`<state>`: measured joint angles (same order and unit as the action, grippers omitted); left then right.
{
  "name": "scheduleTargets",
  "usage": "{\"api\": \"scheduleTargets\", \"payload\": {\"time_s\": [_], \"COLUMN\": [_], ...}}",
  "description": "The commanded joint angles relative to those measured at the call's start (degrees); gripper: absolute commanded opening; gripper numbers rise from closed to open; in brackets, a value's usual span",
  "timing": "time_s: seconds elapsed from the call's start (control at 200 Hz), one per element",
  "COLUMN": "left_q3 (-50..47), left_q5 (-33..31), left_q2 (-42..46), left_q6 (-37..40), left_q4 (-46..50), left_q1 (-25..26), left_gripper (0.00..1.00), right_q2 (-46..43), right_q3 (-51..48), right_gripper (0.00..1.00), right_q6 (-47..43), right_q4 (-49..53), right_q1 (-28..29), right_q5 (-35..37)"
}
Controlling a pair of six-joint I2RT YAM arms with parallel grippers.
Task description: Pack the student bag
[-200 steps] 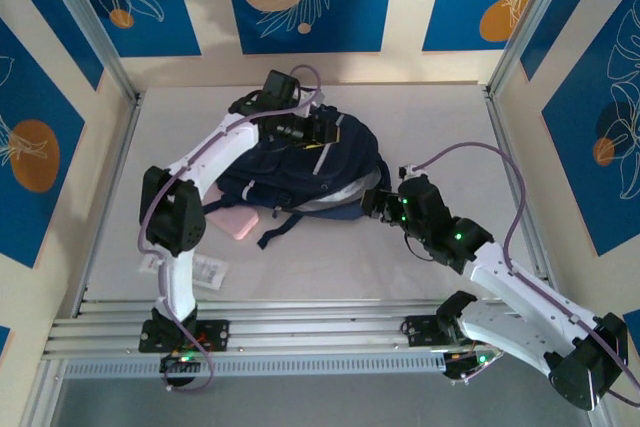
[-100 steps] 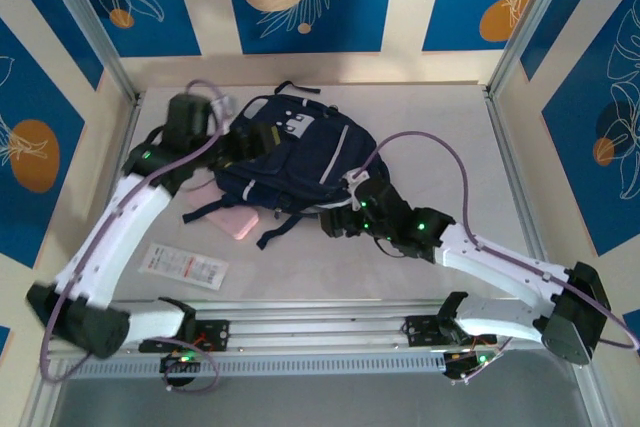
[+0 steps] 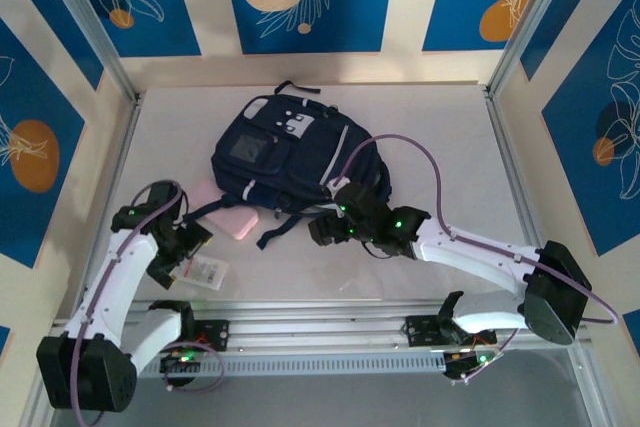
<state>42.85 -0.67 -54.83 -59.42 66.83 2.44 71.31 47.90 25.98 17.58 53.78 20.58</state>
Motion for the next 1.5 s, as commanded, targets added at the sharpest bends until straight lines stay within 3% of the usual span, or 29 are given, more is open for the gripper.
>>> {"api": "scheduleTargets", "payload": {"time_s": [0.0,0.27,0.47,0.965,1.115,1.335,1.495], "left_q3": [-3.0,-7.6,-8.7,-15.8,-17.3,-18.3,-17.7], "left_q5": [0.8,1.1,-0.2,2.5,1.8,1.4,1.8], "left_q2": [0.8,-7.0,-12.7,-17.4,-15.6,-10.3,-5.8], "left_q6": [-3.7,-3.0,-3.4,-7.4,-7.7,-8.5,-8.7], "left_q4": [-0.9,-10.2,-17.2,-28.8,-29.4,-27.6,-25.5], "left_q1": [-2.5,-4.9,-5.4,-5.4,-5.4,-5.4,-5.3], "left_gripper": [1.00,1.00,1.00,1.00,0.89,0.66,0.58], "right_q2": [-2.0,-6.8,-8.2,-8.6,-8.4,-8.2,-7.9], "right_q3": [-0.3,-4.5,-6.5,-7.0,-7.0,-7.1,-7.1], "right_gripper": [0.81,0.81,0.81,0.81,0.81,0.81,0.81], "right_q6": [1.2,1.9,2.7,5.0,5.5,6.1,6.2], "right_q4": [-0.1,-1.2,-3.2,-4.3,-4.2,-4.3,-4.9], "right_q1": [0.1,-0.8,-3.1,-6.3,-6.7,-6.7,-6.7], "right_q5": [1.8,1.7,-4.4,-10.6,-10.5,-10.1,-12.2]}}
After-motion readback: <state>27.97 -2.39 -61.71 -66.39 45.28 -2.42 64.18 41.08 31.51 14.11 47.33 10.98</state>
